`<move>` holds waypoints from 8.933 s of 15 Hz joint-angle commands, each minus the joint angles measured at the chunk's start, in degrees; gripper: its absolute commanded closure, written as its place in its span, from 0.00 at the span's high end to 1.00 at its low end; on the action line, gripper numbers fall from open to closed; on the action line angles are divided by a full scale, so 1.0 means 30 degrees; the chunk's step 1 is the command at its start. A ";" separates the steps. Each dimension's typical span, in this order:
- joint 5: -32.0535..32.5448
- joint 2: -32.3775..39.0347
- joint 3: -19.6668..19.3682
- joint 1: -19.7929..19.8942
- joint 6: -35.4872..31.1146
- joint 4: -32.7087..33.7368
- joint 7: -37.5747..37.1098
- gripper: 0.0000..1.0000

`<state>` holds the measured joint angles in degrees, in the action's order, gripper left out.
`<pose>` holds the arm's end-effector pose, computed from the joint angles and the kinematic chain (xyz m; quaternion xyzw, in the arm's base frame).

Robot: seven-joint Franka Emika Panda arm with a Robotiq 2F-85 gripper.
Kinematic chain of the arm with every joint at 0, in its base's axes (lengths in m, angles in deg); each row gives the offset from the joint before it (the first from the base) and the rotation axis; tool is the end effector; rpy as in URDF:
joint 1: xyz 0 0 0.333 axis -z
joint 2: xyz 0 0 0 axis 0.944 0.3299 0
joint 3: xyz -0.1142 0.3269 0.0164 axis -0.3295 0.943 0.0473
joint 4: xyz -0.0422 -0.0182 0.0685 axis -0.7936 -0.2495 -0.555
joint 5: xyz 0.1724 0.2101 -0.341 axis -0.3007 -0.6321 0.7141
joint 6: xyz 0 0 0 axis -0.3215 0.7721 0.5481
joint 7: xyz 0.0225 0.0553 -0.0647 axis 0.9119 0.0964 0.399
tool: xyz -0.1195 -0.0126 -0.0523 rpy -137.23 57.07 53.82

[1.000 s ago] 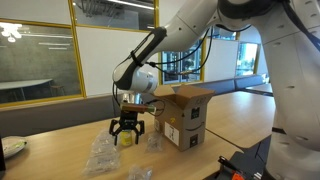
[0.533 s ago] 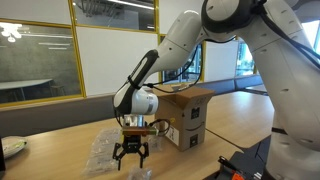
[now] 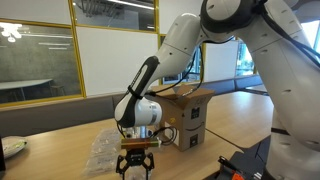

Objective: Put the objects on the table in the box

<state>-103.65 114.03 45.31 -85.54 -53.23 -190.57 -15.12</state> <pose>0.4787 0.2552 0.1105 -0.9516 0.2201 0.1916 0.0964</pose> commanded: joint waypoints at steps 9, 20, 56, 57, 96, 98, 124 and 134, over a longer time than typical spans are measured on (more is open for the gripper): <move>0.0614 0.1005 -0.0824 -0.1305 -0.4263 -0.0715 -0.3159 1.00; 0.1710 0.1516 -0.1369 -0.1724 -0.4609 -0.0743 -0.4700 0.32; 1.5762 -1.9096 -0.0159 0.6818 0.2799 -0.3352 -1.0405 0.10; 1.5874 -1.8664 -0.0548 0.7261 0.2270 -0.3327 -1.0227 0.10; 1.3790 -1.4437 -0.2490 0.7324 -0.2150 -0.1627 -0.6128 1.00; 1.3246 -1.4459 -0.1550 0.6693 -0.1354 -0.1297 -0.5793 1.00; 1.6809 0.1771 -0.3066 -0.0368 0.7596 0.8595 -0.6004 1.00; 1.6957 0.5658 -0.5319 -0.1339 0.5104 1.0955 -0.7099 1.00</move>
<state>-53.84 127.73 31.82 -88.07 -36.70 -160.54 -34.13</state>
